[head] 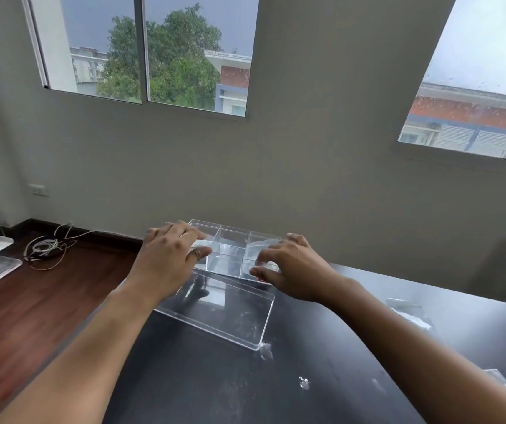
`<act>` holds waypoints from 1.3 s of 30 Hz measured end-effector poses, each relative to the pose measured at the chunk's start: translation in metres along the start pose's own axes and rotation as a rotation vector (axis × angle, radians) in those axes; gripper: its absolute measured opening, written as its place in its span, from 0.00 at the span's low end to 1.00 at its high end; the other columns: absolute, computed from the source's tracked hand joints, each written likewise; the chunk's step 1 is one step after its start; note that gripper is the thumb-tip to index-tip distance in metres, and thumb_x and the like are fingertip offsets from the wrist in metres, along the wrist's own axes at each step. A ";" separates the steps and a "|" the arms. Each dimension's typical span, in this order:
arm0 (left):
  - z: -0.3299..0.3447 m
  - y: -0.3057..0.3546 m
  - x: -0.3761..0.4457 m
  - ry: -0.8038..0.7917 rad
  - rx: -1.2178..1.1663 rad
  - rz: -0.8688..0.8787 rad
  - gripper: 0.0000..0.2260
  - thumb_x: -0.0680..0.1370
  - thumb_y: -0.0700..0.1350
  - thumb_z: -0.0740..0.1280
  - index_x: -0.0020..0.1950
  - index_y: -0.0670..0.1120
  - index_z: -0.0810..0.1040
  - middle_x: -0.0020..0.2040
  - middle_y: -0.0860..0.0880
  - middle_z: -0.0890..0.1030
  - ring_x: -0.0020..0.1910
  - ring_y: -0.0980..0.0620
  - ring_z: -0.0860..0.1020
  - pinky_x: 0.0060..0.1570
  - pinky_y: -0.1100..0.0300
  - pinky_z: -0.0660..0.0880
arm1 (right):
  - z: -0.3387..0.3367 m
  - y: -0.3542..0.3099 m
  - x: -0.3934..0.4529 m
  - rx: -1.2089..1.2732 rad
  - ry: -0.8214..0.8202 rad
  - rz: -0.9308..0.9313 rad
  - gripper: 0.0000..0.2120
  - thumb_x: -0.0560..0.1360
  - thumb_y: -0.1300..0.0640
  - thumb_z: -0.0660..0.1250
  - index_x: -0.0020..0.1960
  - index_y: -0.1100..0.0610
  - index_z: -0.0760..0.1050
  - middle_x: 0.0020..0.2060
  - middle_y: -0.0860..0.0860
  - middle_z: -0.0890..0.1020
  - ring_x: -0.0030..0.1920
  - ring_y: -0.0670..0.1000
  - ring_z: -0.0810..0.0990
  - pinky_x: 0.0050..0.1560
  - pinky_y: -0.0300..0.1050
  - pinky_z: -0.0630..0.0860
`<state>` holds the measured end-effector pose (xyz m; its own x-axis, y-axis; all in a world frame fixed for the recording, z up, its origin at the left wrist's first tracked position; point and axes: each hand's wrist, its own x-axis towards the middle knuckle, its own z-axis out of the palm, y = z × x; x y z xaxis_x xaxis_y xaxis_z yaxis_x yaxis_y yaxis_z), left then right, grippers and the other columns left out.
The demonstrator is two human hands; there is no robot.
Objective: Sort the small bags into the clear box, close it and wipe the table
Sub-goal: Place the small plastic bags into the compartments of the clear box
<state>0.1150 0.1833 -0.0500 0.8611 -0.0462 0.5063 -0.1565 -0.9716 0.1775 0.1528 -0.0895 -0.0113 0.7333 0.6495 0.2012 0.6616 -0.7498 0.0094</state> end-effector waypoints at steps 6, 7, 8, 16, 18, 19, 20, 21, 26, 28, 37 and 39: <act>-0.003 -0.005 0.000 -0.027 -0.014 0.024 0.19 0.83 0.59 0.56 0.61 0.58 0.84 0.54 0.56 0.86 0.55 0.51 0.82 0.60 0.51 0.68 | -0.006 0.000 0.013 -0.156 -0.117 0.007 0.38 0.77 0.25 0.45 0.68 0.48 0.77 0.63 0.47 0.82 0.69 0.51 0.75 0.79 0.67 0.45; -0.003 -0.004 0.000 -0.051 0.000 0.017 0.20 0.83 0.60 0.54 0.63 0.58 0.83 0.56 0.56 0.86 0.57 0.52 0.82 0.62 0.51 0.67 | -0.005 0.001 0.014 -0.169 -0.141 0.005 0.40 0.77 0.24 0.44 0.69 0.48 0.77 0.63 0.48 0.82 0.69 0.51 0.75 0.79 0.68 0.44; -0.002 -0.004 0.000 -0.085 0.010 0.010 0.22 0.83 0.61 0.51 0.66 0.58 0.81 0.59 0.57 0.85 0.61 0.52 0.80 0.64 0.51 0.66 | -0.004 0.001 0.016 -0.183 -0.161 -0.002 0.41 0.76 0.23 0.43 0.70 0.48 0.76 0.64 0.49 0.82 0.70 0.52 0.74 0.78 0.69 0.44; -0.001 0.000 0.001 -0.031 0.113 0.070 0.24 0.82 0.59 0.49 0.64 0.55 0.82 0.56 0.52 0.79 0.57 0.47 0.76 0.60 0.48 0.68 | 0.009 0.006 0.023 -0.144 -0.198 -0.012 0.37 0.76 0.24 0.44 0.71 0.42 0.76 0.61 0.48 0.83 0.69 0.51 0.75 0.78 0.69 0.48; -0.002 -0.002 0.001 0.014 0.072 0.060 0.16 0.84 0.55 0.56 0.61 0.55 0.82 0.53 0.53 0.79 0.53 0.49 0.79 0.57 0.49 0.72 | 0.011 0.008 0.022 -0.146 -0.191 -0.022 0.36 0.77 0.25 0.44 0.71 0.41 0.75 0.63 0.47 0.82 0.70 0.52 0.74 0.78 0.69 0.48; -0.003 -0.002 0.000 0.019 0.030 0.050 0.12 0.84 0.53 0.59 0.59 0.55 0.82 0.51 0.53 0.80 0.50 0.50 0.80 0.56 0.49 0.74 | 0.012 0.008 0.022 -0.139 -0.181 -0.028 0.35 0.77 0.25 0.44 0.71 0.41 0.76 0.65 0.47 0.80 0.71 0.52 0.72 0.78 0.69 0.47; -0.004 -0.002 0.001 0.018 -0.008 0.042 0.10 0.84 0.52 0.61 0.56 0.54 0.81 0.49 0.54 0.80 0.46 0.50 0.80 0.55 0.49 0.76 | 0.013 0.009 0.021 -0.127 -0.164 -0.031 0.34 0.78 0.26 0.45 0.70 0.41 0.76 0.67 0.48 0.78 0.72 0.53 0.71 0.78 0.68 0.46; -0.005 -0.003 0.000 0.013 -0.030 0.037 0.08 0.84 0.51 0.61 0.53 0.54 0.80 0.47 0.54 0.81 0.43 0.50 0.81 0.53 0.48 0.77 | 0.013 0.009 0.020 -0.111 -0.145 -0.030 0.33 0.78 0.27 0.45 0.69 0.40 0.77 0.70 0.50 0.75 0.73 0.54 0.69 0.79 0.67 0.45; -0.005 -0.002 -0.001 0.013 -0.025 0.039 0.14 0.83 0.57 0.58 0.47 0.53 0.79 0.43 0.55 0.83 0.41 0.50 0.81 0.53 0.52 0.73 | 0.016 0.008 0.019 -0.065 -0.164 -0.031 0.33 0.79 0.27 0.44 0.70 0.43 0.74 0.73 0.49 0.74 0.74 0.55 0.69 0.79 0.67 0.45; -0.006 0.001 -0.001 0.002 -0.017 0.023 0.16 0.82 0.59 0.55 0.47 0.53 0.79 0.43 0.56 0.83 0.43 0.50 0.82 0.54 0.53 0.69 | 0.016 0.008 0.020 -0.060 -0.202 -0.015 0.34 0.78 0.26 0.44 0.70 0.45 0.72 0.68 0.48 0.79 0.71 0.54 0.72 0.78 0.66 0.50; -0.001 0.005 -0.002 -0.104 0.053 -0.004 0.28 0.79 0.69 0.45 0.55 0.56 0.79 0.57 0.56 0.82 0.62 0.52 0.77 0.65 0.48 0.63 | 0.012 0.008 0.020 -0.011 -0.238 0.003 0.31 0.81 0.30 0.42 0.69 0.42 0.74 0.67 0.46 0.79 0.71 0.54 0.70 0.78 0.64 0.49; -0.002 0.007 -0.002 -0.057 0.032 -0.007 0.27 0.80 0.68 0.47 0.57 0.56 0.80 0.59 0.55 0.81 0.62 0.51 0.77 0.65 0.47 0.63 | 0.010 0.010 0.012 0.022 -0.157 -0.027 0.30 0.81 0.30 0.43 0.69 0.40 0.75 0.68 0.45 0.77 0.73 0.52 0.68 0.79 0.63 0.46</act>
<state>0.1112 0.1773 -0.0480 0.8885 -0.0512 0.4560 -0.1351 -0.9789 0.1532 0.1705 -0.0879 -0.0190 0.7297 0.6822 0.0460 0.6833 -0.7301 -0.0096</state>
